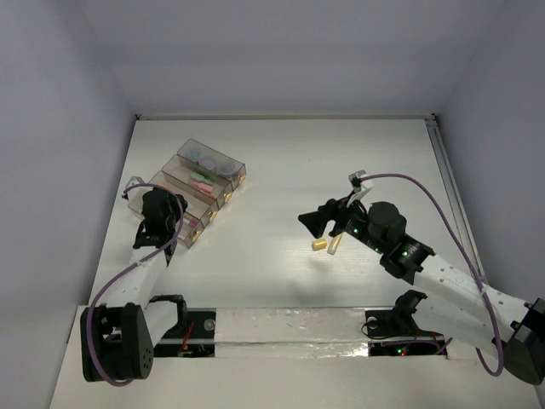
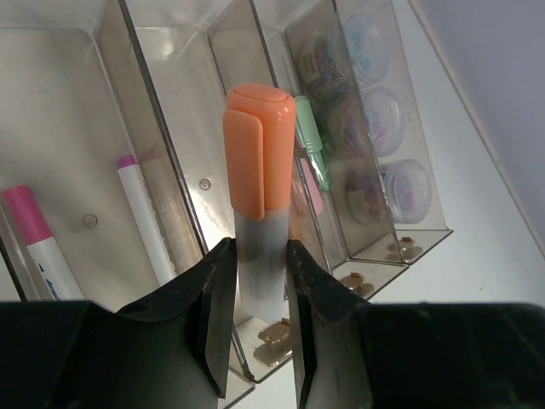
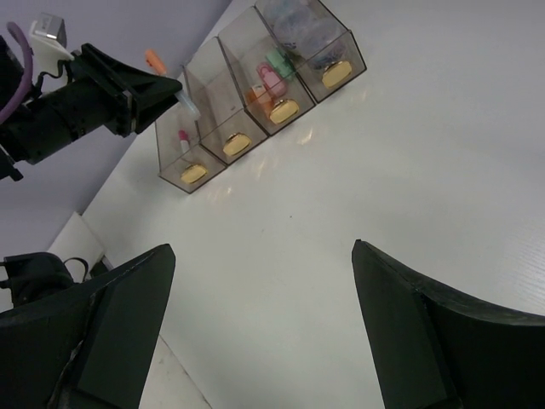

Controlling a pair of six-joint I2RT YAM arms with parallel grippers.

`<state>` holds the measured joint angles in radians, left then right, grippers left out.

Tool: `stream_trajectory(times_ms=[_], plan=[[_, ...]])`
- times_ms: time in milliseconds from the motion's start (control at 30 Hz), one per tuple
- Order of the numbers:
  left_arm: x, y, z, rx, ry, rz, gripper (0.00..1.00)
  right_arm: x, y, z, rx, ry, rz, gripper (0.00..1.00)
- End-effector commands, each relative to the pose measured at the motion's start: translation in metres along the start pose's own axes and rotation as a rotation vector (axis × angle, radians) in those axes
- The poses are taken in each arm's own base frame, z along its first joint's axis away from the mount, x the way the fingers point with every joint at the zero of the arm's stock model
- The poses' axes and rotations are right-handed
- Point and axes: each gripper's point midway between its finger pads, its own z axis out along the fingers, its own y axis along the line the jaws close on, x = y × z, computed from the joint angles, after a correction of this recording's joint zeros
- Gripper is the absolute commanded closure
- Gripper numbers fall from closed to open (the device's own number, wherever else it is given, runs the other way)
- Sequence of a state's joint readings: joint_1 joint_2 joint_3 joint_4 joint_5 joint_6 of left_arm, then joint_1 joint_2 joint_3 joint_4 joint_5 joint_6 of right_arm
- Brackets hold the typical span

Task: Sort the stationery into containers
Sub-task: Place the pen in the storage box.

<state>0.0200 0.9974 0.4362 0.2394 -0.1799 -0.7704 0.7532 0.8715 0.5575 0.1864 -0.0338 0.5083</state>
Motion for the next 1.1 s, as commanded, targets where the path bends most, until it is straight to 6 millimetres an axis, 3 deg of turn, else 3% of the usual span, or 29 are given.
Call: stream_trajectory(times_ms=[0, 200, 400, 533, 600, 733, 867, 1000, 1033, 1067], plan=[[-0.019, -0.02, 0.008, 0.049, -0.054, -0.015, 1.0, -0.01, 0.005, -0.003, -0.025, -0.039, -0.017, 0.1], [-0.01, -0.017, 0.016, 0.039, -0.025, -0.002, 1.0, -0.012, 0.005, -0.005, -0.024, -0.048, -0.02, 0.1], [-0.011, -0.022, 0.016, 0.06, -0.025, 0.007, 0.76, -0.011, 0.005, -0.005, -0.024, -0.045, -0.022, 0.1], [-0.011, -0.028, 0.015, 0.09, -0.02, 0.018, 0.49, -0.013, 0.004, -0.005, -0.021, -0.052, -0.023, 0.1], [-0.013, -0.031, 0.014, 0.106, -0.021, 0.025, 0.43, -0.013, 0.004, -0.005, -0.019, -0.053, -0.023, 0.1], [-0.017, -0.043, 0.006, 0.131, -0.039, 0.052, 0.4, -0.014, 0.003, -0.005, -0.012, -0.055, -0.026, 0.1], [-0.017, -0.077, -0.014, 0.21, -0.067, 0.12, 0.41, -0.017, 0.002, -0.006, -0.002, -0.068, -0.026, 0.1], [0.023, -0.129, -0.043, 0.323, 0.002, 0.214, 0.45, -0.029, -0.005, -0.013, 0.045, -0.131, -0.022, 0.1], [0.053, -0.147, -0.059, 0.387, 0.067, 0.251, 0.47, -0.032, -0.01, -0.015, 0.072, -0.15, -0.02, 0.1], [0.074, -0.157, -0.061, 0.399, 0.116, 0.286, 0.47, -0.033, -0.014, -0.017, 0.09, -0.159, -0.018, 0.1]])
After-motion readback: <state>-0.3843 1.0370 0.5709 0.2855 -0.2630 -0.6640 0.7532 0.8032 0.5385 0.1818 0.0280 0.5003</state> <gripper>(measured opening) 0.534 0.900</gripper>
